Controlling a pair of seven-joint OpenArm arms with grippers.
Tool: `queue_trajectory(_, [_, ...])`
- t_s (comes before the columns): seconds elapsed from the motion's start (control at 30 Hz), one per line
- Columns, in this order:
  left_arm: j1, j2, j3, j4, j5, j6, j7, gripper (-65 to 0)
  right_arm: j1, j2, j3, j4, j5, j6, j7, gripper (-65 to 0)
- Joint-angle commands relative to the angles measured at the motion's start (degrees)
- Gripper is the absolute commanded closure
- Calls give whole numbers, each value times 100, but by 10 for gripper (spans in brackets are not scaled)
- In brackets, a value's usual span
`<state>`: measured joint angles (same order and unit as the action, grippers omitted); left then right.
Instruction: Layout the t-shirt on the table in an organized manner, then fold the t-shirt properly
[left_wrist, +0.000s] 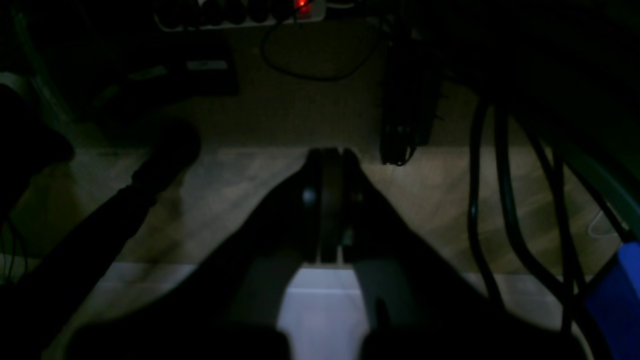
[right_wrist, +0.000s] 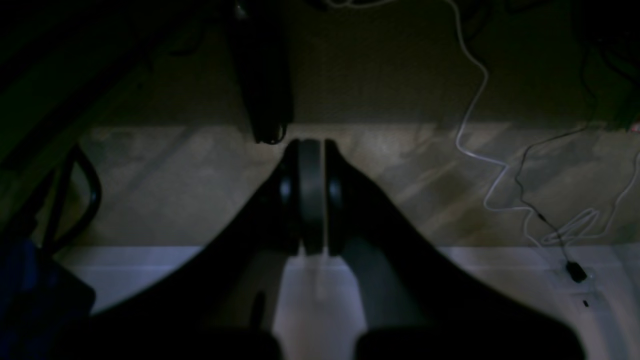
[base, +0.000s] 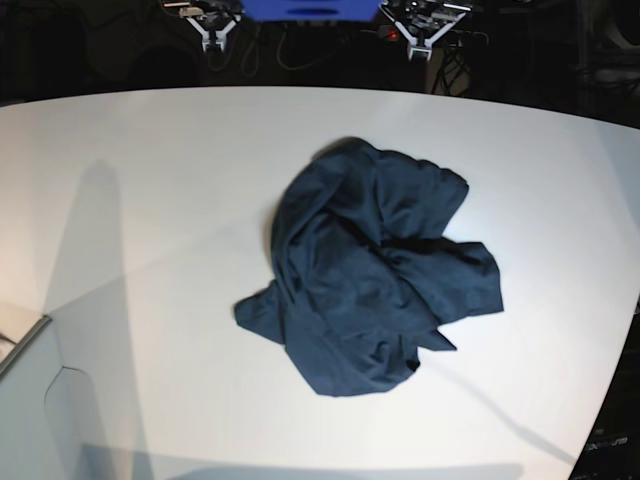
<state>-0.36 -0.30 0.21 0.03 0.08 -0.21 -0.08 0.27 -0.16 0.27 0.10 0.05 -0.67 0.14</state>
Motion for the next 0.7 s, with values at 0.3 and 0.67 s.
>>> queue_trajectory(0.3, [5,-10,1,10,-21,43,-23,0,-14,-14,12,-5,17,97,-27,0])
queue_trajectory(0.67, [49,-10,1,-3,-30,43,-23,0,3,-14,12,-5,17,97,-27,0])
